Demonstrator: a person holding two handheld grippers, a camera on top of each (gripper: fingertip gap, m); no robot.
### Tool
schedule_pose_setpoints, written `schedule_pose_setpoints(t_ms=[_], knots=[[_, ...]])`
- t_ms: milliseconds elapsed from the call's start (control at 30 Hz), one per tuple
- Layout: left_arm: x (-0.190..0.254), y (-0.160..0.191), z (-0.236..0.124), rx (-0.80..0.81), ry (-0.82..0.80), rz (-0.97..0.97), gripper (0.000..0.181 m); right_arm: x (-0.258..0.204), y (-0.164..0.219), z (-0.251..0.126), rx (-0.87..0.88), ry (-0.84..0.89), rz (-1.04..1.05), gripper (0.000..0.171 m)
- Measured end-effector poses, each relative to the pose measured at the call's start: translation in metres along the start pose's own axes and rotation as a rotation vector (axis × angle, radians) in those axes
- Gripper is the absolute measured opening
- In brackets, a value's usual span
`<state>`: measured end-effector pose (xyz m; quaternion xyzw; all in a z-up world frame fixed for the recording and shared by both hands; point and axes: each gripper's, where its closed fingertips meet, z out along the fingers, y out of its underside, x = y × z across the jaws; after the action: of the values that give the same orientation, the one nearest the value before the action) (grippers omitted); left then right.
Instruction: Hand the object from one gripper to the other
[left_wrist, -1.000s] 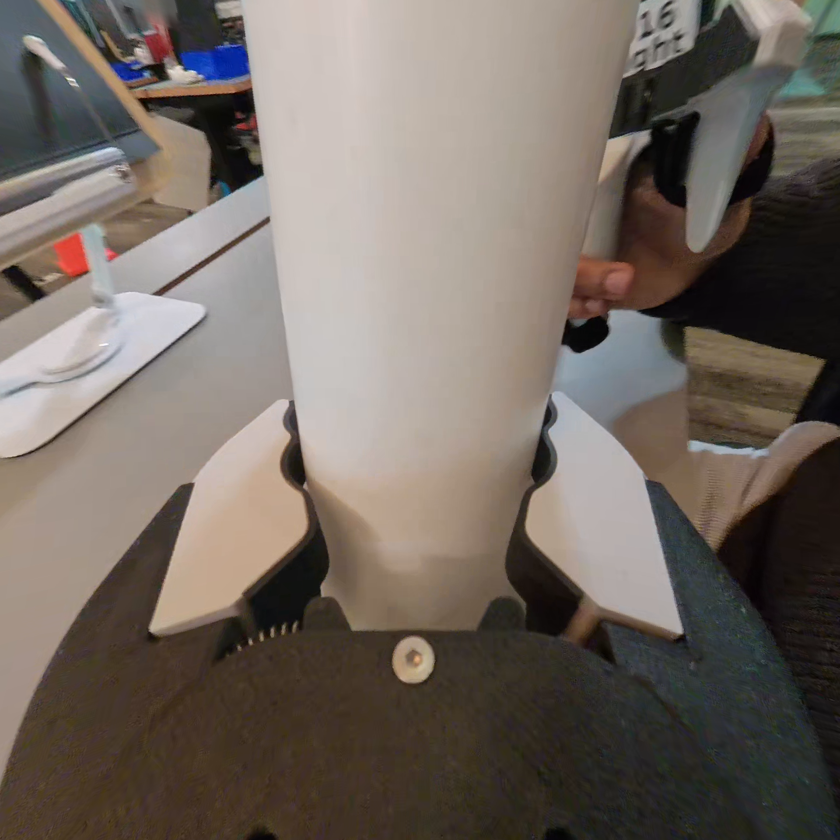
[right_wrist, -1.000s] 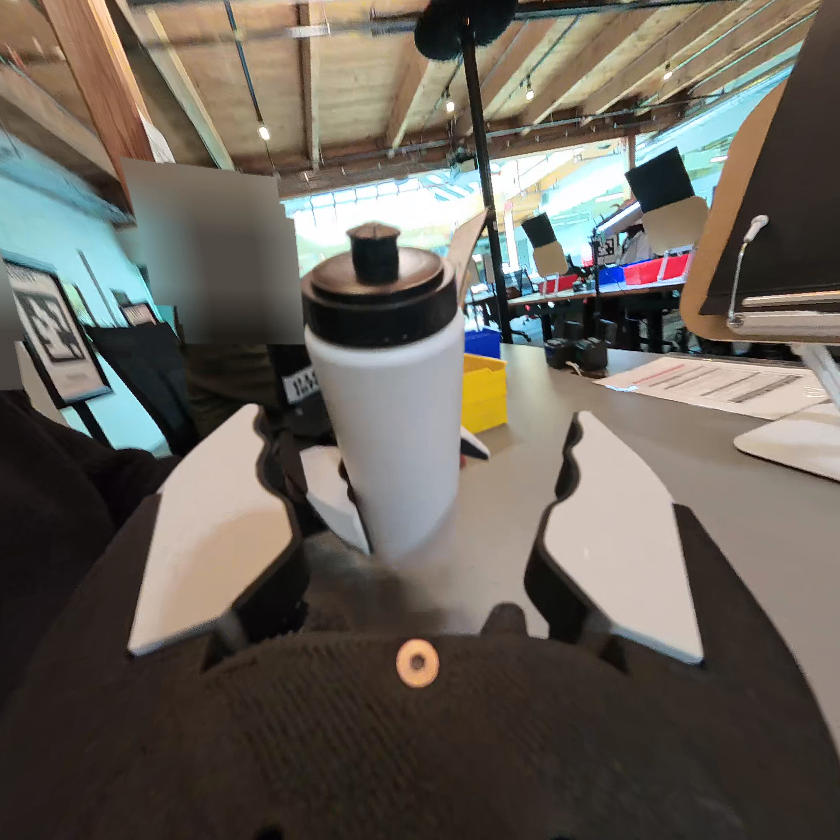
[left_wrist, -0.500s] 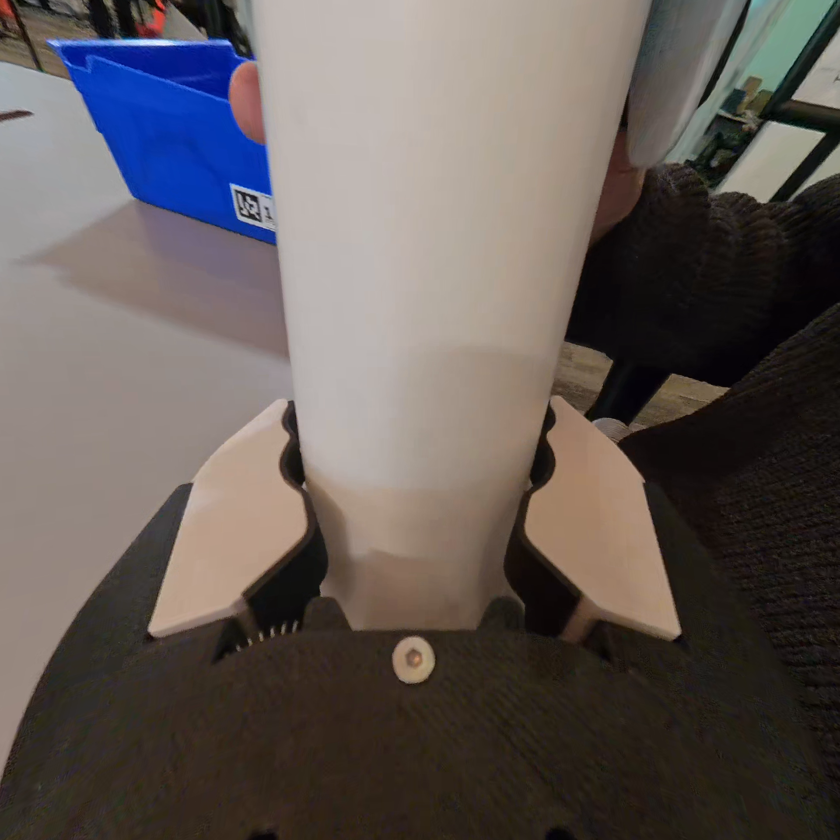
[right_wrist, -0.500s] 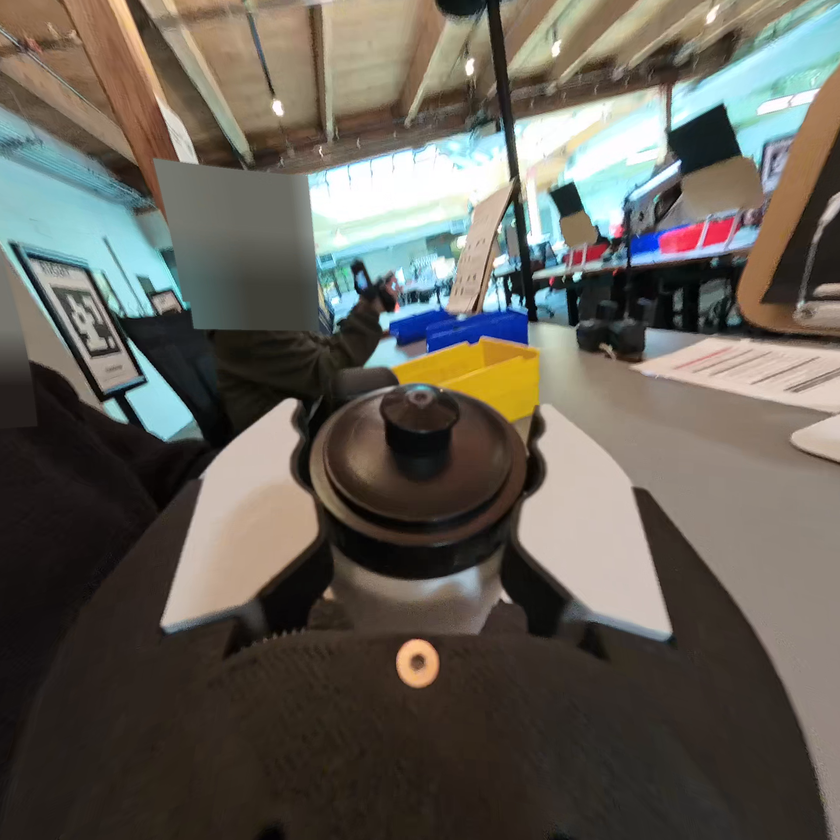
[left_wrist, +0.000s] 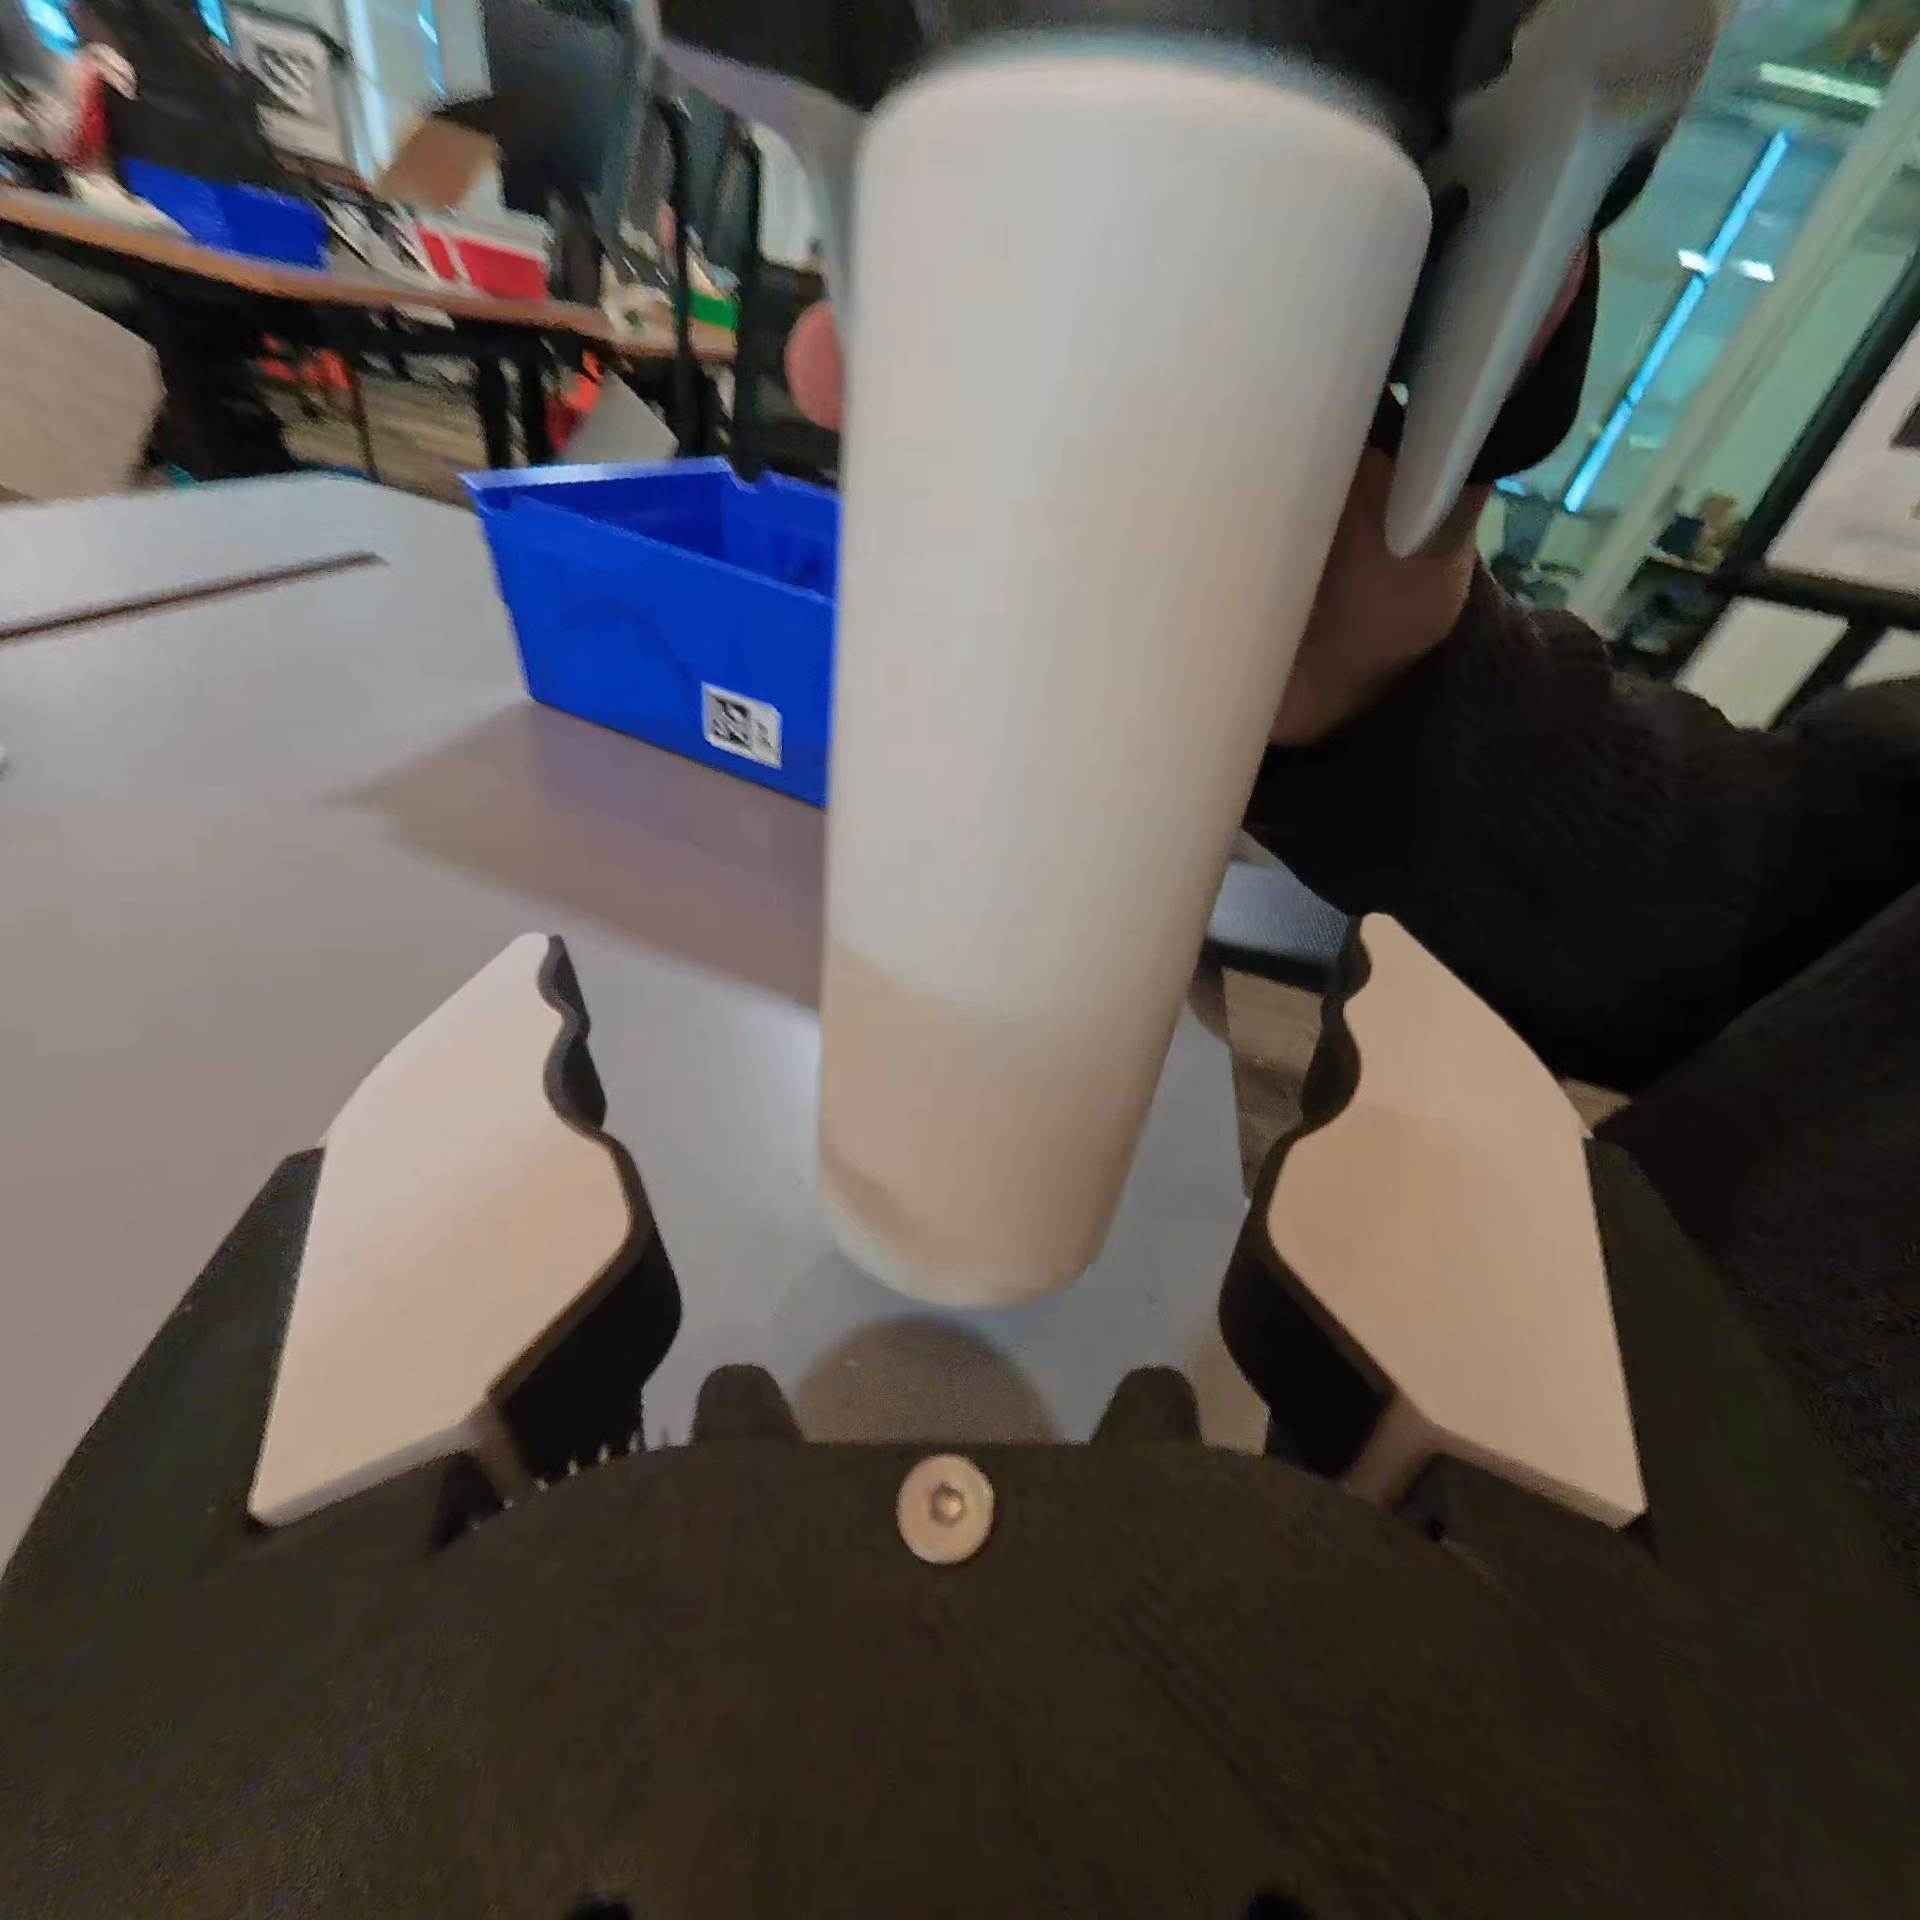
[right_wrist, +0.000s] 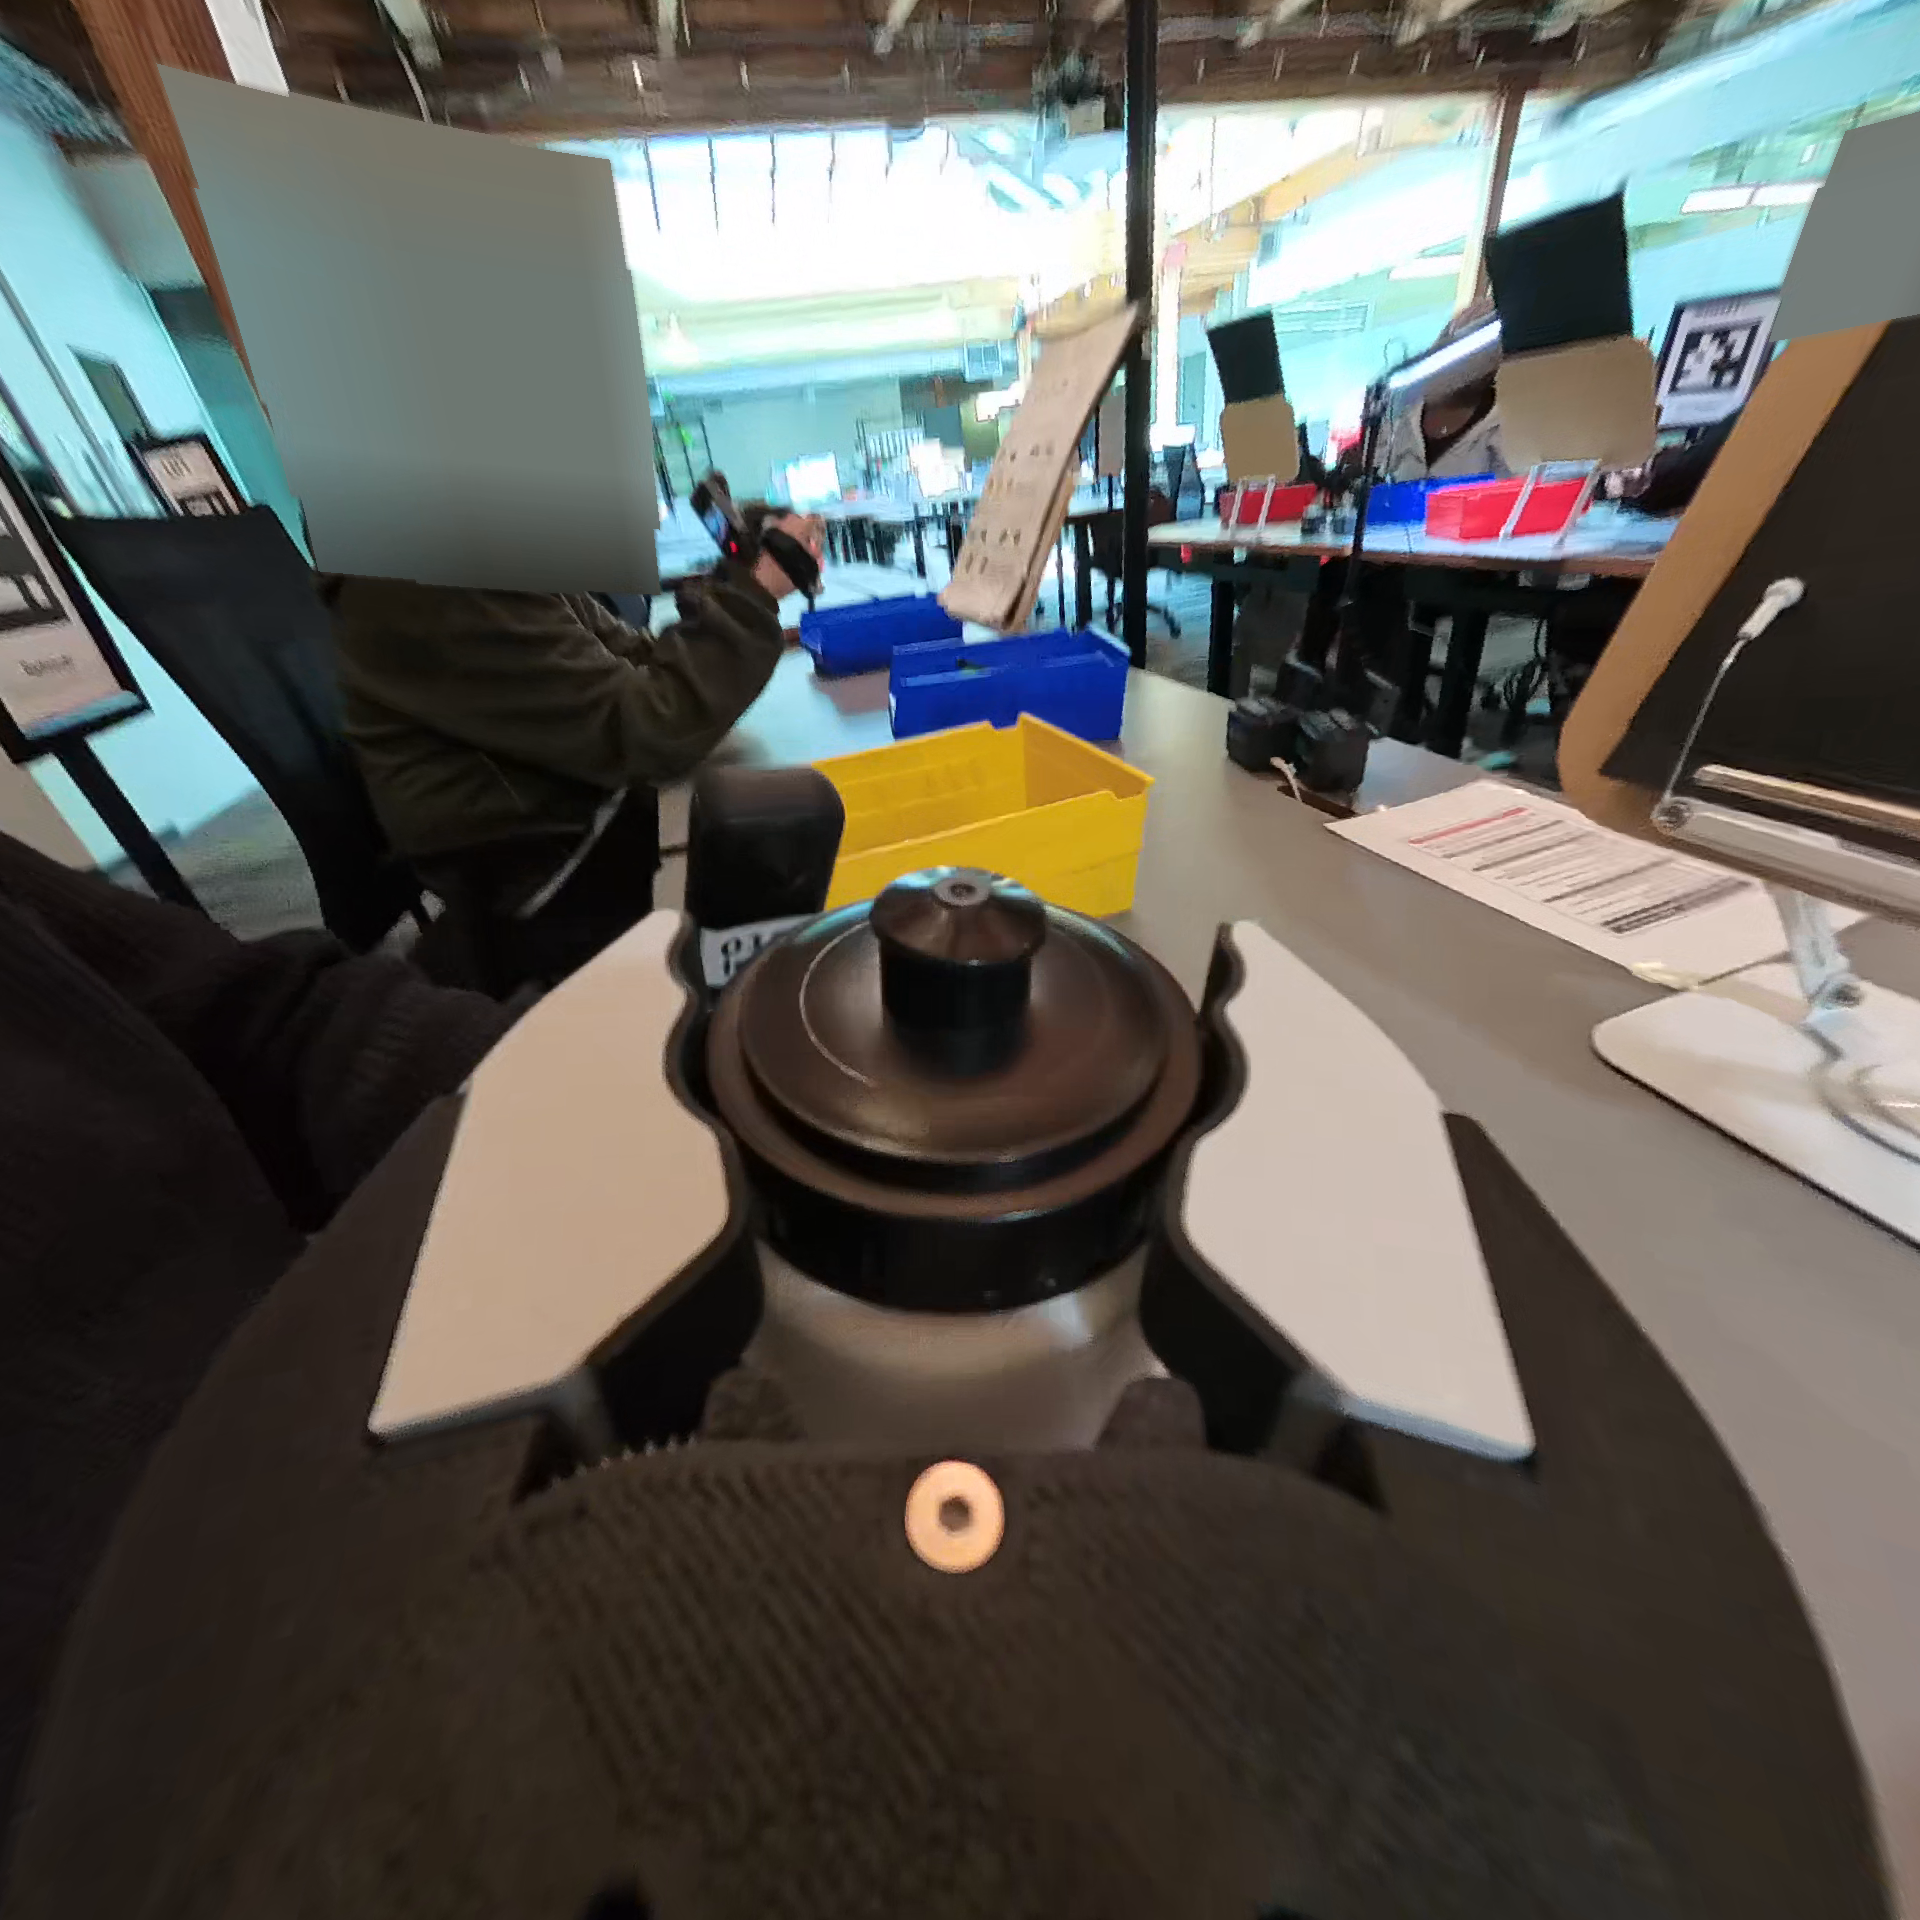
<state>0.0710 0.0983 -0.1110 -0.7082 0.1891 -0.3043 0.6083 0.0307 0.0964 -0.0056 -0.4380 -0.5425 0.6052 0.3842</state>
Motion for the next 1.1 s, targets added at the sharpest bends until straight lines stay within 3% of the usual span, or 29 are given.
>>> schedule_pose_setpoints(t_ms=[200,300,333,433,500,600,733,833,1000,1100], knots=[[-0.028,-0.088,-0.041,0.183,-0.130,0.063,0.131,0.007,-0.045,0.023,-0.122,0.026,-0.134,0.093],[-0.033,-0.112,-0.062,0.206,-0.222,0.124,0.099,0.011,-0.062,0.035,-0.153,0.044,-0.147,0.093],[-0.034,-0.114,-0.069,0.228,-0.254,0.149,0.095,0.012,-0.067,0.037,-0.145,0.050,-0.148,0.093],[-0.030,-0.089,-0.075,0.285,-0.255,0.161,0.098,0.009,-0.072,0.035,-0.130,0.074,-0.162,0.092],[-0.031,-0.056,-0.062,0.265,-0.230,0.062,0.115,0.009,-0.069,0.030,-0.139,0.094,-0.174,0.093],[-0.026,-0.018,-0.029,0.166,-0.161,-0.061,0.137,0.011,-0.063,0.023,-0.156,0.106,-0.153,0.093],[-0.018,0.012,-0.003,-0.008,-0.165,0.070,0.143,0.009,-0.057,0.022,-0.152,0.078,-0.109,0.093],[-0.009,0.023,0.004,-0.048,-0.138,0.086,0.145,0.002,-0.054,0.029,-0.137,0.027,-0.064,0.093],[0.001,0.010,0.004,0.027,-0.101,0.037,0.145,-0.020,-0.033,0.053,-0.154,-0.063,-0.032,0.093],[0.001,0.013,0.002,0.006,-0.094,0.029,0.135,-0.030,-0.022,0.066,-0.167,-0.076,-0.051,0.093]])
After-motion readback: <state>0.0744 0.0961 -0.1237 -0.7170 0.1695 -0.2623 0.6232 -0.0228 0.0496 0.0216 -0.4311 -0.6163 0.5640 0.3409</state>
